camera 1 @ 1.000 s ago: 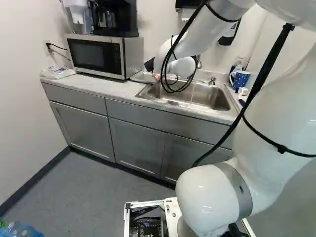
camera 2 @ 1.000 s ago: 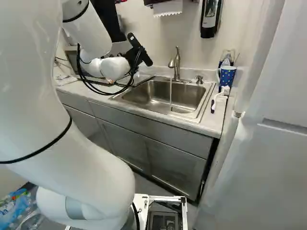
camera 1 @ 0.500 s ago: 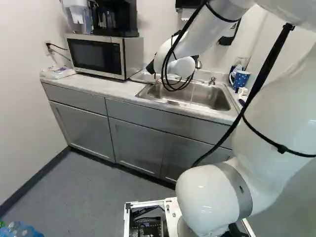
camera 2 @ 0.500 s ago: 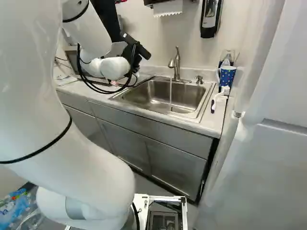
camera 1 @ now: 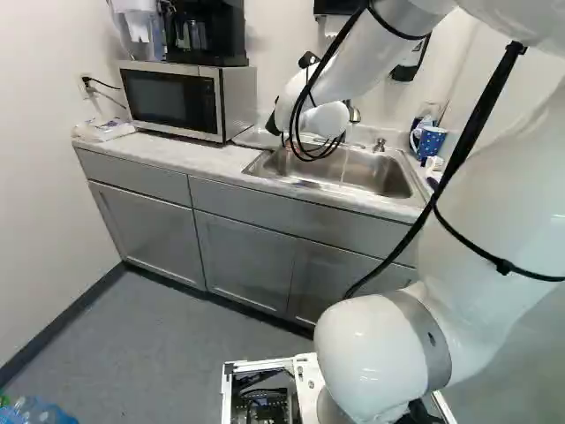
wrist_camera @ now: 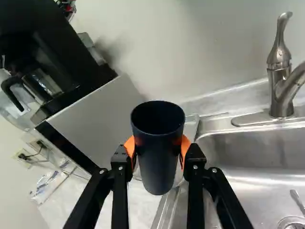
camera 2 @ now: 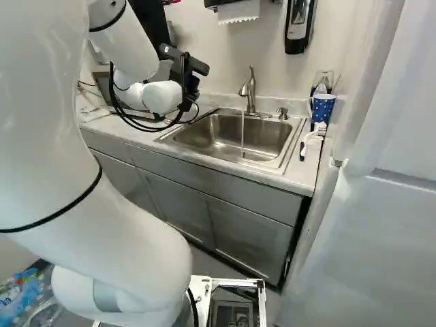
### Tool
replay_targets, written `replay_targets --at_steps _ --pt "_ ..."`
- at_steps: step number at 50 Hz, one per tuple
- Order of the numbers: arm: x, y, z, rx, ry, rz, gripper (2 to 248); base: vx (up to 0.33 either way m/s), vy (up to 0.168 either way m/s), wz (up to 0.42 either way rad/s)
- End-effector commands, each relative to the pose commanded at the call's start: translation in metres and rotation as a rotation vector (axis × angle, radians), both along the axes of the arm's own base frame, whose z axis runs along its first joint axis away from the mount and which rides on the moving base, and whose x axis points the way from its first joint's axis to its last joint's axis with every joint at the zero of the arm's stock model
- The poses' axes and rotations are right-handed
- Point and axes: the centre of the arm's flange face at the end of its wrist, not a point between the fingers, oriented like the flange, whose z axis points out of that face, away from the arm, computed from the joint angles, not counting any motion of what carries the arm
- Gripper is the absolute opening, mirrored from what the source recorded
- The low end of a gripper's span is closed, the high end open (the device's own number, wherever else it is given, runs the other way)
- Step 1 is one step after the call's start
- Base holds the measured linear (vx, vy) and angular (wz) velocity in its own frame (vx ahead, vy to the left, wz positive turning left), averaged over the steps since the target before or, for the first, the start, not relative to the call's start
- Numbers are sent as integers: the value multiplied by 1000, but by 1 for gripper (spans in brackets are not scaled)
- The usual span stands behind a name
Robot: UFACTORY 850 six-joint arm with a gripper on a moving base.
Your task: Rinse the cup and place it in the tray
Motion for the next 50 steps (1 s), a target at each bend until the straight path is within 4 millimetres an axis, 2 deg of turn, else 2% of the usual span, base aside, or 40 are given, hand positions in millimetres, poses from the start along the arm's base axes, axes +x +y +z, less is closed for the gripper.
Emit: replay_targets --at_steps 50 --pt "0 0 0 -521 -45 60 111 0 0 0"
